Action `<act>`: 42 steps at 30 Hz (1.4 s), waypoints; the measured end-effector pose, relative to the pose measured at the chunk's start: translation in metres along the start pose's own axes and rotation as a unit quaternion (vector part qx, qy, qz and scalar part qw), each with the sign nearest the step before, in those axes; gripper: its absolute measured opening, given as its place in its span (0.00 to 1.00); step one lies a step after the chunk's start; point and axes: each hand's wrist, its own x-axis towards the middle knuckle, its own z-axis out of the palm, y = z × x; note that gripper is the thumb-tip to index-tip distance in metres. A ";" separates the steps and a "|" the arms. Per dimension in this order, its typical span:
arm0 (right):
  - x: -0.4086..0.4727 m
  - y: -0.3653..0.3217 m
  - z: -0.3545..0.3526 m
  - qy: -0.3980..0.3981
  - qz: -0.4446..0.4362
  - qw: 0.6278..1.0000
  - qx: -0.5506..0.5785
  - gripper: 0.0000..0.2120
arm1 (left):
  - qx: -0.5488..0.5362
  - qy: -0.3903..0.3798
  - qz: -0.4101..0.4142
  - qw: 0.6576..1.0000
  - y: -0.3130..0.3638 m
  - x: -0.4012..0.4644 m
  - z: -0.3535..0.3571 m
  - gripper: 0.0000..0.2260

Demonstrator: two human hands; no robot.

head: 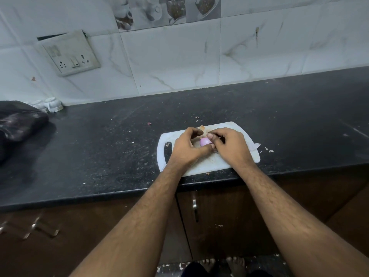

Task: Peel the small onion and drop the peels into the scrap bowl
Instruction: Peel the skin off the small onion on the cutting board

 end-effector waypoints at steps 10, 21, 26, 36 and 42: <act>-0.003 -0.003 -0.005 -0.021 -0.018 1.000 -0.006 0.10 | -0.006 0.013 -0.031 0.999 -0.007 0.004 -0.001 0.14; -0.004 -0.002 0.002 -0.049 -0.046 0.996 -0.059 0.16 | -0.006 0.007 -0.034 0.999 -0.003 0.003 0.001 0.14; -0.003 -0.001 0.003 -0.050 -0.049 0.995 -0.072 0.16 | 0.001 0.006 -0.037 0.999 -0.001 0.003 0.002 0.15; -0.005 -0.004 0.003 -0.054 -0.052 0.993 -0.096 0.17 | 0.008 0.006 -0.042 0.999 -0.002 0.004 0.001 0.16; -0.006 -0.008 0.002 -0.042 -0.037 0.994 -0.097 0.14 | 0.012 0.002 -0.039 0.999 -0.002 0.003 0.001 0.15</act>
